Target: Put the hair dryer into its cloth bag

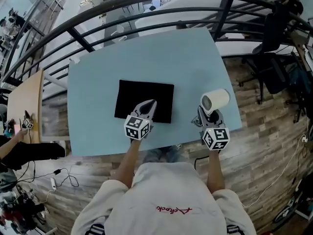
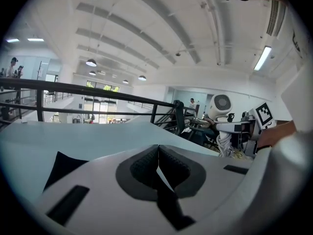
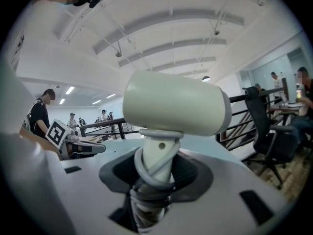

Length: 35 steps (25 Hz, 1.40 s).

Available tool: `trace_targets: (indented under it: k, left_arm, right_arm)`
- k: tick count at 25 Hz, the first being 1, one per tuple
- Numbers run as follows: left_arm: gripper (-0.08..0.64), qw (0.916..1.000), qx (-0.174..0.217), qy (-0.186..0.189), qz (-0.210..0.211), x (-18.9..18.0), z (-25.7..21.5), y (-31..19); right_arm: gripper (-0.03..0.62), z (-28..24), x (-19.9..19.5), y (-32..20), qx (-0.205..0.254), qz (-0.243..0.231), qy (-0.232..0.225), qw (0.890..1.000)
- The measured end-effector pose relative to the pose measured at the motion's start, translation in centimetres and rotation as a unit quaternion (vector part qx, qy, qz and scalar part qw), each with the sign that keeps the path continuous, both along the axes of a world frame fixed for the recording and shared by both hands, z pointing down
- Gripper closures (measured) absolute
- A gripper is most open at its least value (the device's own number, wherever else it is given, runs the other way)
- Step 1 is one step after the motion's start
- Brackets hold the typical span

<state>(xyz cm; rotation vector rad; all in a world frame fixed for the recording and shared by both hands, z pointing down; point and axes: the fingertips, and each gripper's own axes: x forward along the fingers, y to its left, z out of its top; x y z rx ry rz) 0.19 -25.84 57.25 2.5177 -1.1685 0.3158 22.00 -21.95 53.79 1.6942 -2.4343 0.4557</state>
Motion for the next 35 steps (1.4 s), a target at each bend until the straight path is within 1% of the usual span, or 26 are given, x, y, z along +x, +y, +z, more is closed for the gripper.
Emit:
trace_targets:
  k: [4,7,10,13,16,17,18,19,21,24,26,29,32,34,35]
  left_arm:
    - [0.551,0.999,-0.033,-0.023,0.02,1.2,2.9,0.1]
    - [0.551,0.9964,-0.066,-0.038,0.037,2.5,5.3,0.7]
    - [0.551,0.9916,-0.099,-0.063,0.054,3.9,8.0,1.6]
    - [0.551,0.986,-0.13,-0.088,0.057,4.9,10.8,2.0]
    - [0.545,0.9816,-0.149,-0.103,0.062,6.0,12.5,2.6]
    - [0.523,0.9798,-0.154,-0.109,0.066,6.5,12.9,2.7]
    - [0.44,0.9775,-0.161,-0.116,0.071,7.0,13.3,2.8]
    - [0.396,0.9749,-0.168,-0.125,0.074,7.5,13.8,2.9]
    - [0.373,0.9688,-0.179,-0.153,0.079,8.1,14.8,3.2]
    - [0.37,0.9588,-0.183,-0.203,0.076,8.1,16.5,3.2]
    - [0.37,0.9558,-0.18,-0.223,0.065,7.9,17.1,2.9]
    - [0.373,0.9535,-0.192,-0.227,0.048,7.9,17.7,2.7]
    - [0.415,0.9527,-0.198,-0.227,0.044,7.8,18.1,2.7]
    - [0.484,0.953,-0.199,-0.225,0.039,7.8,18.3,2.5]
    - [0.492,0.9526,-0.202,-0.224,0.037,7.7,18.3,2.5]
  right_arm:
    - [0.411,1.8,-0.5,0.0,-0.018,-0.003,-0.003,1.0]
    - [0.411,2.6,-0.6,0.3,-0.028,-0.005,-0.004,1.0]
    - [0.411,3.1,-0.2,0.5,-0.036,-0.009,-0.001,0.999]
    - [0.411,3.5,0.2,0.2,-0.035,-0.011,0.0,0.999]
    - [0.411,3.7,0.7,0.3,-0.034,-0.01,-0.005,0.999]
    - [0.411,3.7,1.0,0.2,-0.034,-0.009,-0.007,0.999]
    - [0.411,3.7,1.3,0.1,-0.035,-0.009,-0.007,0.999]
    - [0.411,3.7,1.6,0.1,-0.035,-0.01,-0.007,0.999]
    - [0.411,3.8,2.1,0.1,-0.036,-0.009,-0.007,0.999]
    - [0.411,3.9,2.5,0.3,-0.037,-0.007,-0.008,0.999]
    - [0.411,4.0,2.8,0.4,-0.038,-0.007,-0.009,0.999]
    - [0.411,4.3,3.2,0.5,-0.041,-0.007,-0.009,0.999]
    - [0.411,4.5,3.4,0.5,-0.042,-0.007,-0.01,0.999]
    - [0.411,4.5,3.5,0.4,-0.041,-0.008,-0.01,0.999]
    - [0.411,4.5,3.6,0.4,-0.041,-0.009,-0.01,0.999]
